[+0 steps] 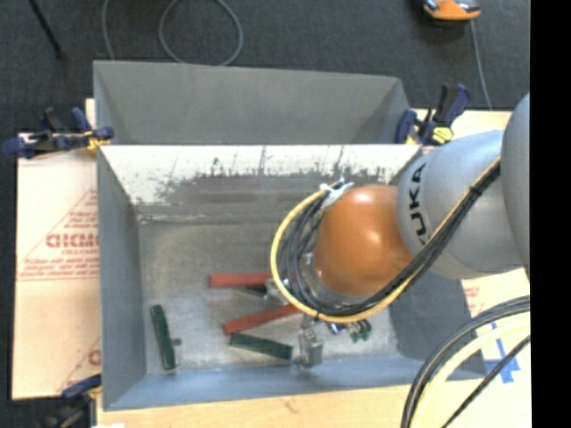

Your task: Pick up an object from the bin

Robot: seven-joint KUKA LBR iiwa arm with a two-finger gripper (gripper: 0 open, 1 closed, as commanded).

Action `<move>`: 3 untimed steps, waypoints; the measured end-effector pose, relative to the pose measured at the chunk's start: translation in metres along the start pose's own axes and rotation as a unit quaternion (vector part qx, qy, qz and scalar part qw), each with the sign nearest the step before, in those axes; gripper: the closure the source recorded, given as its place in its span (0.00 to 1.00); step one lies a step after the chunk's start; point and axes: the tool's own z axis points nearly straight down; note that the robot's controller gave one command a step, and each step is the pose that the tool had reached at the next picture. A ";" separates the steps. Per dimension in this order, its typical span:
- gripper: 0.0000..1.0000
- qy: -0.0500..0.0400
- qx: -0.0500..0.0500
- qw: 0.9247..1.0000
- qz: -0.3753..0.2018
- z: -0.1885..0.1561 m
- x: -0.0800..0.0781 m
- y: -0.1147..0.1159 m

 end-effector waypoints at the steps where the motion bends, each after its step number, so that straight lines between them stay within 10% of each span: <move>1: 0.00 -0.005 -0.002 0.999 0.048 0.023 -0.018 0.061; 2: 1.00 0.000 -0.003 0.999 0.051 0.025 -0.014 0.060; 3: 1.00 -0.004 -0.002 0.999 0.045 -0.120 -0.039 0.086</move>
Offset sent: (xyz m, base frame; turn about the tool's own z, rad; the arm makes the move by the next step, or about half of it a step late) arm -0.0065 0.0619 -0.0249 0.0981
